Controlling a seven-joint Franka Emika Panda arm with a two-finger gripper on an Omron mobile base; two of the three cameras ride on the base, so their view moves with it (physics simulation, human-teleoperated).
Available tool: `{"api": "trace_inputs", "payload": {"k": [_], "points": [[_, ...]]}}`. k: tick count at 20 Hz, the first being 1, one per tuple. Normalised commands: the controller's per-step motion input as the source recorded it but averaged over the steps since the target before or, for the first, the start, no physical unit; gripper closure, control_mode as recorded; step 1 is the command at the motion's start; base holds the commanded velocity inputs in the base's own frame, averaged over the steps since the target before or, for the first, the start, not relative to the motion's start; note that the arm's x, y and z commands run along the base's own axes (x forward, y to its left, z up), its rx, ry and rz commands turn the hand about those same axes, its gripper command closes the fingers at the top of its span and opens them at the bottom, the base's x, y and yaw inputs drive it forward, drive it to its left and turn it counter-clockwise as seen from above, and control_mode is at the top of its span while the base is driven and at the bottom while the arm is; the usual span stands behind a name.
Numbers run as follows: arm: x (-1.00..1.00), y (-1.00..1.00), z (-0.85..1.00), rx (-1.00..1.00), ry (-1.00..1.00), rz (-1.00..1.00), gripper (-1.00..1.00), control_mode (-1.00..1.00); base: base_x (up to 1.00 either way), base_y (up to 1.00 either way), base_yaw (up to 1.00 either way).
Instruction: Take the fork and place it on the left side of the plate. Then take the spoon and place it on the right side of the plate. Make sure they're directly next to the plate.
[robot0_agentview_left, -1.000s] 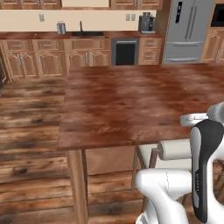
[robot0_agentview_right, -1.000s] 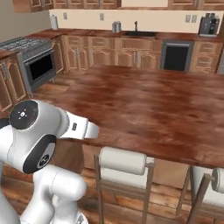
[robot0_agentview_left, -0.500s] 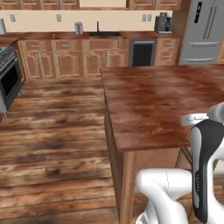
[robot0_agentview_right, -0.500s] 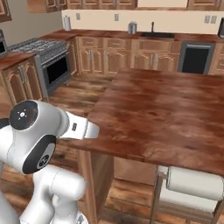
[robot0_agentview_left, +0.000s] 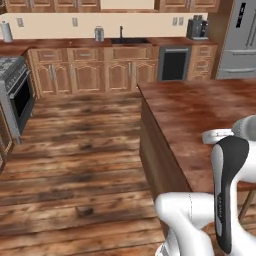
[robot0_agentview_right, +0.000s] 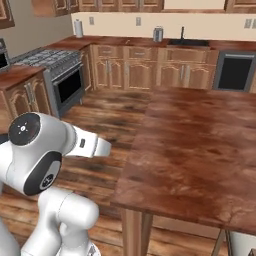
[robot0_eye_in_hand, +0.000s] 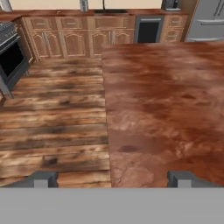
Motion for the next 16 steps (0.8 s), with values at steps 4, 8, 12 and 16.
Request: {"api": "trace_inputs", "payload": {"k": [4, 8, 12, 16], "points": [[0.0, 0.0, 0.0, 0.0, 0.0, 0.0, -1.0, 1.0, 1.0, 1.0, -0.03], [0.0, 0.0, 0.0, 0.0, 0.0, 0.0, -1.0, 1.0, 1.0, 1.0, -0.05], [0.0, 0.0, 0.0, 0.0, 0.0, 0.0, -1.0, 1.0, 0.41, 1.0, 0.01], [0.0, 0.0, 0.0, 0.0, 0.0, 0.0, -1.0, 1.0, -0.05, 1.0, 0.06]]}}
